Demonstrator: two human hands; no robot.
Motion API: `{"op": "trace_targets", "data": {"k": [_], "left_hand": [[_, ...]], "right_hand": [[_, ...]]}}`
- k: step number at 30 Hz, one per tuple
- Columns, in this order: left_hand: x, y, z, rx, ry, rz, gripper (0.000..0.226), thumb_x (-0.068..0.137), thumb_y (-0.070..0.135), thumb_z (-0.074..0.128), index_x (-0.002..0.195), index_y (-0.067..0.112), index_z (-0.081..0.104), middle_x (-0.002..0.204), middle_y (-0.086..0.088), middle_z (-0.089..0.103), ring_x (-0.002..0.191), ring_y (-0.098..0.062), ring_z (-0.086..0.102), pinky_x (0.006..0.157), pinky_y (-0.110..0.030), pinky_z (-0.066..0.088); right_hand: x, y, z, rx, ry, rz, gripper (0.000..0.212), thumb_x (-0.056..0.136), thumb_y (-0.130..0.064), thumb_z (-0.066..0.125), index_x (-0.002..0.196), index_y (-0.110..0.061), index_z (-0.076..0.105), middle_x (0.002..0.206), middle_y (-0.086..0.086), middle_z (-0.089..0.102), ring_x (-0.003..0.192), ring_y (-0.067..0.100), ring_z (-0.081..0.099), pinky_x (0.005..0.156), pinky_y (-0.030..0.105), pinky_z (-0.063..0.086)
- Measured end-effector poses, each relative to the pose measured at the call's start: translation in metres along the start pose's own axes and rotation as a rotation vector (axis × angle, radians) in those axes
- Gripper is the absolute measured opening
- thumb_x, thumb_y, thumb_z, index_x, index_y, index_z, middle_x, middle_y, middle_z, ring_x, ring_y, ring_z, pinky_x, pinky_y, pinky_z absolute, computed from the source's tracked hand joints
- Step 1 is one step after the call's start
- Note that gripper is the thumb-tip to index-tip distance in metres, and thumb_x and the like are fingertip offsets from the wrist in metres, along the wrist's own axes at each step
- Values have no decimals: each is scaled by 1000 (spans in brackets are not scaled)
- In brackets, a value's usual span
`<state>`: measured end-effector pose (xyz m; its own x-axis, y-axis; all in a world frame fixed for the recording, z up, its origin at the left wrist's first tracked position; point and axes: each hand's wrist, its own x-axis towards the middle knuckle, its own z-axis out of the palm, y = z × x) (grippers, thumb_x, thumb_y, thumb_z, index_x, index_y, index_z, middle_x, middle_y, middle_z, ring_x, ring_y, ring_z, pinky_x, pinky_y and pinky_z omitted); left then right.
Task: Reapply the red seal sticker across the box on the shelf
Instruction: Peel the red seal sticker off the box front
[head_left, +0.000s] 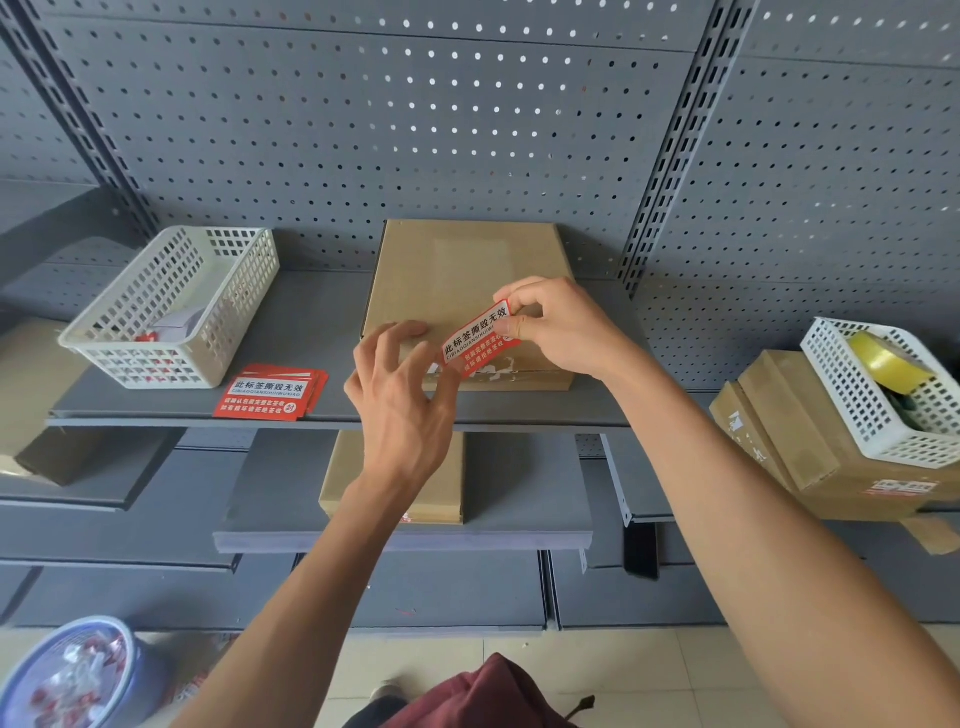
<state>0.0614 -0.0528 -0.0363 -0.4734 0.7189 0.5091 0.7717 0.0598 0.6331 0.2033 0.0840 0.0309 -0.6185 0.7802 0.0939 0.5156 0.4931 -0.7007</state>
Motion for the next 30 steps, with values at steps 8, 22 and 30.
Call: {"op": "trace_targets", "data": {"k": [8,22,30], "left_hand": [[1,-1,0,0,0,6,27,91,40,63,107,21,73,135,1,59,132,-23,38,89,-42,32],[0,-2,0,-57,-37,3,28,92,40,60,108,20,72,138,2,57,138,-21,36,91,-44,33],[0,-2,-2,-74,-49,-10,27,94,40,62,109,19,71,140,4,57,140,-19,36,93,-44,32]], "right_hand": [[2,2,-1,6,-21,6,14,90,-23,71,95,-11,75,130,-6,61,116,13,55,88,25,35],[-1,5,-7,-2,-50,-8,16,90,-23,71,93,-7,73,133,-9,59,114,9,53,76,-5,28],[-2,7,-11,150,-134,6,16,91,-23,70,85,-8,71,131,-11,61,120,13,56,97,30,45]]}}
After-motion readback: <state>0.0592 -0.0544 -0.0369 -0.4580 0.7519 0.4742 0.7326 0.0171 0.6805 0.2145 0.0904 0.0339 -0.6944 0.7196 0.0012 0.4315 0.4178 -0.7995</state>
